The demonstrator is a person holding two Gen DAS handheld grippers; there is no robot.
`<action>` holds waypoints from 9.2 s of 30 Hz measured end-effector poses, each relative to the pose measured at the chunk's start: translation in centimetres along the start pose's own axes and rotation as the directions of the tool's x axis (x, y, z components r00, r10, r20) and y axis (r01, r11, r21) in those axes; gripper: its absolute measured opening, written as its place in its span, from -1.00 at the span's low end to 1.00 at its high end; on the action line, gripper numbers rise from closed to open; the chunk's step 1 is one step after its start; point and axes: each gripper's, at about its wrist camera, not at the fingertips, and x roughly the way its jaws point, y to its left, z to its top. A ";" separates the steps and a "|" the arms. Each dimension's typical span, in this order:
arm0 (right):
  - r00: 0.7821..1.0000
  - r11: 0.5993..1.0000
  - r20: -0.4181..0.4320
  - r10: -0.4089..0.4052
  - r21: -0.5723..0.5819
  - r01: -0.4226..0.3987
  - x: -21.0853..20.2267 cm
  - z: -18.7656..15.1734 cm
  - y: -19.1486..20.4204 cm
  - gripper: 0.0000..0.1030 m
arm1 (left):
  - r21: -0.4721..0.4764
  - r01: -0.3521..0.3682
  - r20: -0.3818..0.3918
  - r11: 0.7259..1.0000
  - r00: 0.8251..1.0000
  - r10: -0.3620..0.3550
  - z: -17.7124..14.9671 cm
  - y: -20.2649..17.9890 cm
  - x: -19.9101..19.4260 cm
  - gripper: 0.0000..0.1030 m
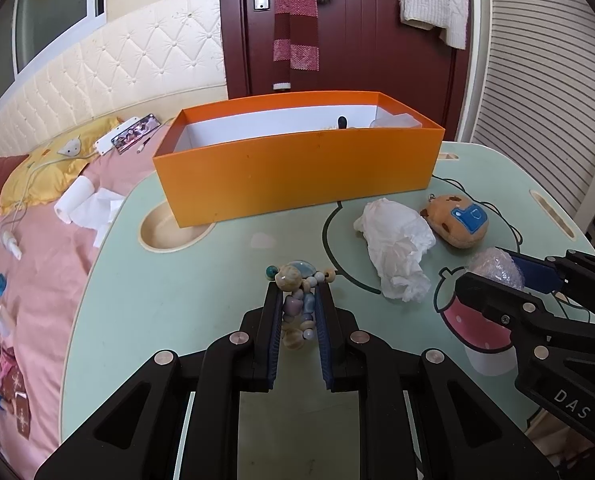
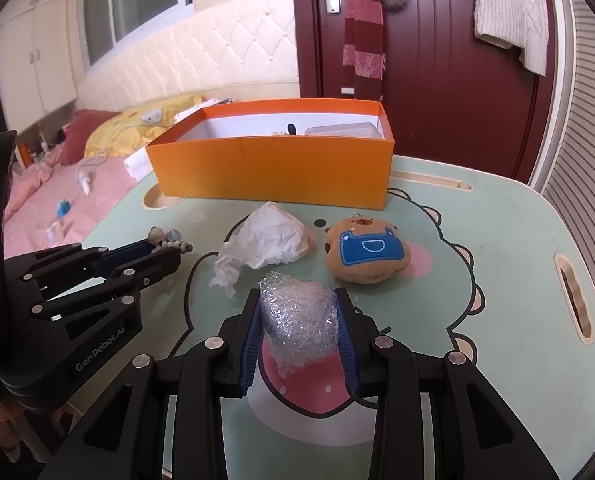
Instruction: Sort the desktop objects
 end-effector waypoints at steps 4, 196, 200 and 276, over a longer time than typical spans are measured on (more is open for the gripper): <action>1.000 1.000 -0.003 0.002 0.004 -0.002 0.1 0.0 -0.1 -0.35 | -0.003 0.003 -0.005 1.000 1.000 -0.003 0.0 0.0 0.1 -0.66; 0.991 0.995 0.084 0.100 0.019 -0.102 2.2 12.0 -1.5 -0.19 | -0.155 0.037 0.058 0.987 0.998 -0.029 11.8 1.7 2.7 -0.49; 0.993 0.996 0.081 0.090 0.020 -0.092 3.1 13.0 -1.6 -0.19 | -0.172 0.032 0.045 0.985 0.999 -0.024 12.5 2.4 3.7 -0.49; 0.995 0.990 0.096 0.036 0.133 -0.049 5.2 16.3 -4.2 0.61 | -0.192 -0.104 0.027 0.976 0.993 0.112 13.2 5.9 4.5 0.55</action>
